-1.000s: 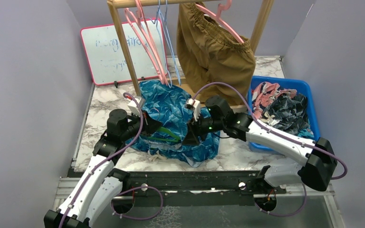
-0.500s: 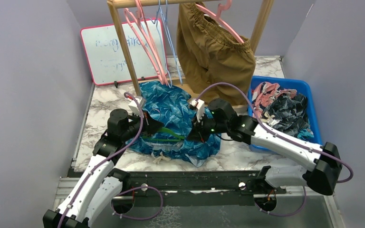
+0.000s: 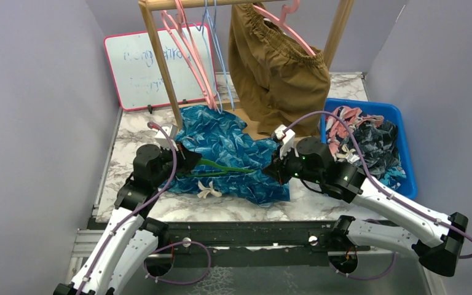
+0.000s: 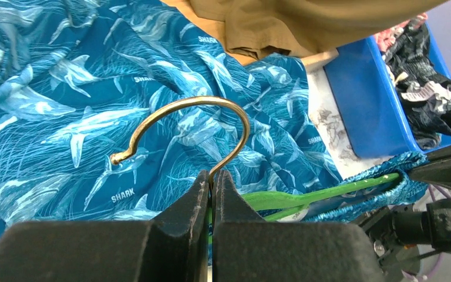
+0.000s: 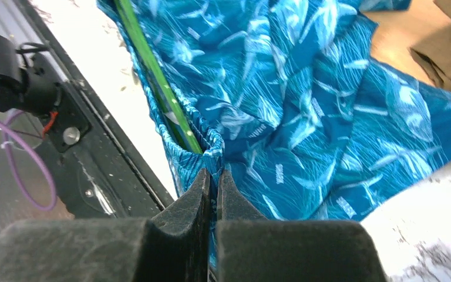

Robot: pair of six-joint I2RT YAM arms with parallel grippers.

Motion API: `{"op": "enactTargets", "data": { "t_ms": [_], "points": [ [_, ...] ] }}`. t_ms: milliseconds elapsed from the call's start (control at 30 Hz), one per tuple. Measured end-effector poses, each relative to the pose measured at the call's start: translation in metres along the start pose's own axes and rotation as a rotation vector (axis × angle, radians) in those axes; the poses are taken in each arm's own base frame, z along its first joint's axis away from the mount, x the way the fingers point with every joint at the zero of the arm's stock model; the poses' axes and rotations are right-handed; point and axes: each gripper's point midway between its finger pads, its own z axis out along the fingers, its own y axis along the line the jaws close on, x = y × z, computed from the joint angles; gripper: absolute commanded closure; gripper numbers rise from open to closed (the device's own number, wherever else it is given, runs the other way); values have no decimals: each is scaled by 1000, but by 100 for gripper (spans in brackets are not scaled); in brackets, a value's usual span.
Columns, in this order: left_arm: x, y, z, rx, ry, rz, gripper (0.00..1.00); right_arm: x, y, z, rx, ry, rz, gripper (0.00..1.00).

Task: Remove the shorts from the hanger
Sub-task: Remove the shorts from the clothes rod.

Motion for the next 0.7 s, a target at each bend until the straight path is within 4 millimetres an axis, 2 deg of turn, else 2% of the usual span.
{"op": "enactTargets", "data": {
  "t_ms": [133,233,433,567,700],
  "points": [
    [-4,6,-7,-43,-30,-2,100,13,-14,-1,75,44,5,99],
    [-6,8,-11,-66,-51,0,100,16,-22,-2,124,48,23,99],
    [-11,15,-18,-113,-89,-8,100,19,-23,0,135,51,43,99],
    [-12,19,-20,-136,-97,-9,100,28,-26,9,149,89,57,99],
    [-7,24,-22,-162,-83,-11,100,46,-27,28,149,166,66,99]
  ]
}}
